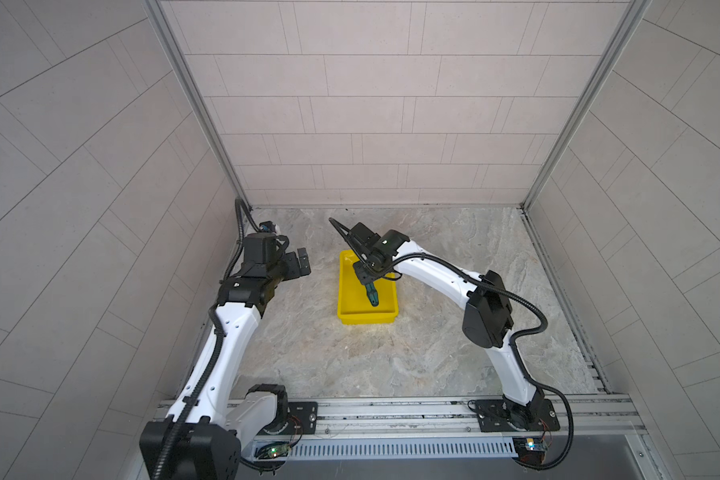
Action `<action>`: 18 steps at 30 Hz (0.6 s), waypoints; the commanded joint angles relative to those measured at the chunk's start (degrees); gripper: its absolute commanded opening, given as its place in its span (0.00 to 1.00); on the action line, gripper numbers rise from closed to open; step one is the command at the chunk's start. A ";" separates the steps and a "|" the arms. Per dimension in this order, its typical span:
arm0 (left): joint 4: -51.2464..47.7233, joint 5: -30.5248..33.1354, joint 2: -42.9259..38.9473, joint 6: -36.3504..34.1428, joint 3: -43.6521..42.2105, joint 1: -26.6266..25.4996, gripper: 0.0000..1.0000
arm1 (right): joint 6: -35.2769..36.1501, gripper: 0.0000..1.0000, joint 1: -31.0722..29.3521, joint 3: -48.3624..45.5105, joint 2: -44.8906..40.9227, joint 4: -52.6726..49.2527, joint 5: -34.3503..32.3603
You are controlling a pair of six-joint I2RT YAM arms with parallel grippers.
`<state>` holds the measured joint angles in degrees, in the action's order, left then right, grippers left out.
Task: Put the screwdriver in the bin
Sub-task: 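Lift the screwdriver with the right gripper and carry it over the yellow bin, then open the right gripper to drop the screwdriver into the bin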
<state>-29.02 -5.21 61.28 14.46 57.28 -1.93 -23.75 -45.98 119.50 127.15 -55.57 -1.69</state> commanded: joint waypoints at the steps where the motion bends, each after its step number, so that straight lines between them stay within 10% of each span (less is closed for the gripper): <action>1: 0.18 -0.73 -1.25 -0.48 -0.17 0.76 1.00 | 0.78 0.00 -0.25 1.52 0.99 -2.79 -1.71; 18: 0.80 -1.90 -1.13 0.39 -0.35 2.01 1.00 | 3.35 0.05 -0.68 0.91 7.88 -0.43 -2.35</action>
<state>-28.95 -7.07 61.25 14.57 57.28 -0.25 -21.02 -46.19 119.57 134.06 -55.94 -2.90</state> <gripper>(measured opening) 0.999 0.115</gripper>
